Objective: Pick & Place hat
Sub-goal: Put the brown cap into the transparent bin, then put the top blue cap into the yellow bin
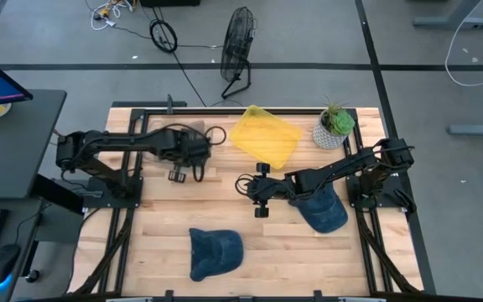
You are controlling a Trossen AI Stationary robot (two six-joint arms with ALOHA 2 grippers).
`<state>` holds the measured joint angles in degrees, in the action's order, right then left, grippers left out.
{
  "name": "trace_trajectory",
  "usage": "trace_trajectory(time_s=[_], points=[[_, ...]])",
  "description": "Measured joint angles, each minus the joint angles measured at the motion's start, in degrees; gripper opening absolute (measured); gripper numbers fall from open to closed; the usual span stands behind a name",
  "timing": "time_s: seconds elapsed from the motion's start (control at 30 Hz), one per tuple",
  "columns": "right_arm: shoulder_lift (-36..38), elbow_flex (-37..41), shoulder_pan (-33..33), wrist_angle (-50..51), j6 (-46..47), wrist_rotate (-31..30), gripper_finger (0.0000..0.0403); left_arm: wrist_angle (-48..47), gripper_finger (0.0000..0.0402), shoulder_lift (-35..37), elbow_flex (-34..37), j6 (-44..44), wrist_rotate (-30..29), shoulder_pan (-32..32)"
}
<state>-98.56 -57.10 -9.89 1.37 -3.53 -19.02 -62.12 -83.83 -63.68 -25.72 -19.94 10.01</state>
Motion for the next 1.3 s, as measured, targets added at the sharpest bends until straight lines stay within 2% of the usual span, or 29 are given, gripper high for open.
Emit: trace_trajectory(time_s=[0.17, 0.4, 0.6, 0.73, 0.93, 1.03, 1.17, 1.3], points=[[0.00, 0.00, 0.00, 0.00, -0.02, -0.01, 0.0143, 0.07, 0.0011, 0.00, 3.50, 3.16, 0.29, 0.22], [0.00, 0.00, 0.00, 0.00, -0.23, -0.01, 0.0143, 3.56, 0.0046, -0.17, 8.61, 11.99, 1.60, 2.50], [0.00, 0.00, 0.02, 0.10, -0.50, -0.01, 0.0143, 3.54, 0.0087, -0.17, 8.63, 17.22, 1.73, 3.00], [1.85, 0.00, -0.09, 2.46, -0.52, 0.01, 0.0143, 0.05, 0.0121, -0.17, 6.01, 18.43, 1.51, 2.11], [8.18, -0.02, -0.11, 12.77, 2.10, 1.09, 0.0143, -4.75, 0.0166, -0.15, -0.77, 20.33, 0.12, -0.72], [12.07, -0.04, -0.29, 21.25, 4.03, 3.71, 0.0143, -7.25, 0.0182, -0.15, -4.22, 20.45, -0.52, -1.81], [16.83, -0.04, -1.53, 35.73, 8.43, 9.99, 0.0143, -5.97, 0.0191, -0.11, -7.54, 25.97, -0.64, -3.14], [19.66, -0.04, -3.08, 51.02, 15.14, 17.42, 0.0143, 0.04, 0.0192, -0.07, -8.37, 32.21, -0.61, -4.28]])
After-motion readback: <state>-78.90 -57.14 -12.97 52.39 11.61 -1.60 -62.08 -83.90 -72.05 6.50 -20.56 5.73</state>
